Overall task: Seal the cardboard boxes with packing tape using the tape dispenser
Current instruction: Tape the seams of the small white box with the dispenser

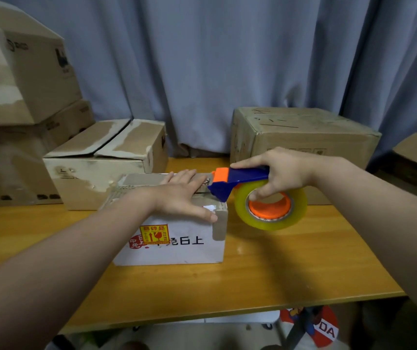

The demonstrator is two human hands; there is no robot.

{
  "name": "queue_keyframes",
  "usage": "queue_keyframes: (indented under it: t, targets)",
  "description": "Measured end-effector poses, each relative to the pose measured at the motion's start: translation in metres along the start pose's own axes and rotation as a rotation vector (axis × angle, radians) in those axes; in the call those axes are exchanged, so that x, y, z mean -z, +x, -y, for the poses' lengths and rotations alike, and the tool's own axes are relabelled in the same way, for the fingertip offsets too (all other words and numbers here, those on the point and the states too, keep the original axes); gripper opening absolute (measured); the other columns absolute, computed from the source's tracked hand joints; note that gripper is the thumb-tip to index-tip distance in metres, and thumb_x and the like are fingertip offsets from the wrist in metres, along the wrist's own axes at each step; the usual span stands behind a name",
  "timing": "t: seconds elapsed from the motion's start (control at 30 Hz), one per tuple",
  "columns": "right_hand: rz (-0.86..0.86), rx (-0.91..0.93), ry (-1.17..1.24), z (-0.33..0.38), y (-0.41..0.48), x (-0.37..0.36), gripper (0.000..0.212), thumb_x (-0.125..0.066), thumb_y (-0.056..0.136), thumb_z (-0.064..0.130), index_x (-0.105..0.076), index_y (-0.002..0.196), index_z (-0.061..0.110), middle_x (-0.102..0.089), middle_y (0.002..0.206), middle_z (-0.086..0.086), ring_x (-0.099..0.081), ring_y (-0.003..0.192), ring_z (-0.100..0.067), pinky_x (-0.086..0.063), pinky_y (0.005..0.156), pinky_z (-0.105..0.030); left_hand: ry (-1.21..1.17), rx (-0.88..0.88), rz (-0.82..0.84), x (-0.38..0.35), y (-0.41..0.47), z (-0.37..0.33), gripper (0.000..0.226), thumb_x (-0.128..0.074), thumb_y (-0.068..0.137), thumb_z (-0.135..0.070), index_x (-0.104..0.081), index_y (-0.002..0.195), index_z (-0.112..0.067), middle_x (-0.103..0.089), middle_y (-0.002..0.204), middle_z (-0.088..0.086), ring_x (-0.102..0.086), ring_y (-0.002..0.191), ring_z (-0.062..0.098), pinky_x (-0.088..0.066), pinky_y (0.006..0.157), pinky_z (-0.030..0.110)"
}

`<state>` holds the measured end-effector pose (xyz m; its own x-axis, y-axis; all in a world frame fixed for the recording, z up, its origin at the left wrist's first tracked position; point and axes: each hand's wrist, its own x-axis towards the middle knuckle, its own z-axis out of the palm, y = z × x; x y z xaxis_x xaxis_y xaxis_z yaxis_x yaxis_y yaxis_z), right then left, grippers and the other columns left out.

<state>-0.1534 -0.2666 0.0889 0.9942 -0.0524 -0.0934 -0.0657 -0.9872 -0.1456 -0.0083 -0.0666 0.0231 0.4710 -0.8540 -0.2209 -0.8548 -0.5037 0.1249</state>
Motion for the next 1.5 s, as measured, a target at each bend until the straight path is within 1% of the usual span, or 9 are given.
queue_keyframes:
  t: [0.23,0.4,0.57,0.7,0.87,0.93,1.03,1.3,1.5]
  targets:
    - [-0.082,0.053,-0.191,-0.008,-0.009,0.026,0.079,-0.070,0.073,0.060,-0.029,0.141,0.056,-0.063,0.097,-0.001,-0.054,0.085,-0.010,-0.042,0.072,-0.023,0.002,0.010,0.028,0.000,-0.002,0.001,0.134,-0.034,0.044,-0.094,0.014,0.150,-0.028,0.017,0.159,0.001,0.018,0.145,0.017,0.012,0.116,0.039]
    - [-0.001,-0.093,-0.168,-0.046,-0.050,0.016,0.073,-0.069,0.074,0.059,-0.026,0.134,0.063,-0.056,0.102,0.007,-0.052,0.089,-0.009,-0.045,0.080,-0.028,0.038,0.019,0.055,0.002,-0.003,-0.001,0.133,-0.030,0.043,-0.094,0.015,0.149,-0.029,0.022,0.157,0.003,0.021,0.144,0.017,0.014,0.115,0.038]
    - [-0.019,-0.093,-0.196,-0.056,-0.053,-0.006,0.074,-0.066,0.079,0.058,-0.024,0.139,0.059,-0.046,0.095,0.014,-0.048,0.087,-0.008,-0.041,0.075,-0.025,0.005,-0.033,0.050,0.002,-0.008,0.000,0.106,-0.007,0.040,-0.104,0.024,0.131,-0.059,0.027,0.155,0.007,0.026,0.142,0.021,0.013,0.116,0.042]
    - [-0.050,-0.070,-0.255,-0.063,-0.051,-0.020,0.074,-0.062,0.080,0.062,-0.023,0.142,0.057,-0.045,0.101,0.008,-0.045,0.089,-0.010,-0.037,0.072,-0.024,0.037,-0.010,0.077,0.008,-0.010,-0.006,0.096,0.012,0.046,-0.098,0.013,0.135,-0.063,0.027,0.155,0.005,0.025,0.142,0.027,0.014,0.114,0.048]
    - [-0.075,-0.070,-0.259,-0.066,-0.047,-0.031,0.074,-0.061,0.081,0.061,-0.022,0.143,0.055,-0.041,0.096,0.009,-0.043,0.088,-0.011,-0.035,0.070,-0.024,0.130,0.042,-0.128,0.016,-0.006,-0.056,0.106,-0.005,0.067,-0.084,-0.036,0.146,-0.019,0.011,0.159,0.011,0.013,0.146,0.022,0.008,0.116,0.048]
    - [-0.072,-0.082,-0.253,-0.067,-0.044,-0.034,0.074,-0.061,0.080,0.062,-0.022,0.143,0.056,-0.043,0.098,0.008,-0.044,0.090,-0.012,-0.038,0.074,-0.026,0.117,0.094,-0.138,0.008,0.002,-0.078,0.103,-0.022,0.076,-0.083,-0.028,0.148,-0.009,0.008,0.159,0.014,0.005,0.147,0.027,-0.002,0.118,0.047]
    - [-0.066,-0.082,-0.241,-0.069,-0.044,-0.036,0.074,-0.060,0.080,0.063,-0.020,0.143,0.056,-0.046,0.105,0.005,-0.045,0.094,-0.014,-0.043,0.078,-0.029,0.057,0.129,-0.143,-0.012,0.015,-0.085,0.081,-0.042,0.092,-0.054,-0.003,0.153,-0.018,0.009,0.159,0.011,0.005,0.147,0.028,-0.003,0.118,0.045]
    - [-0.247,0.006,-0.095,-0.046,-0.052,-0.043,0.076,-0.059,0.079,0.062,-0.014,0.140,0.059,-0.044,0.098,0.007,-0.048,0.085,-0.011,-0.044,0.074,-0.028,0.055,0.091,-0.127,-0.010,-0.020,-0.043,0.072,-0.040,0.097,-0.028,0.004,0.153,-0.018,0.011,0.159,0.002,0.004,0.147,0.014,0.000,0.118,0.037]
    - [-0.165,-0.016,0.037,-0.022,-0.047,-0.063,0.075,-0.064,0.080,0.057,-0.024,0.144,0.053,-0.050,0.107,-0.001,-0.050,0.093,-0.016,-0.047,0.081,-0.033,0.032,0.115,-0.155,-0.012,-0.031,-0.024,0.063,-0.034,0.100,-0.027,0.000,0.153,-0.018,0.008,0.160,0.001,0.002,0.147,0.013,-0.003,0.118,0.036]
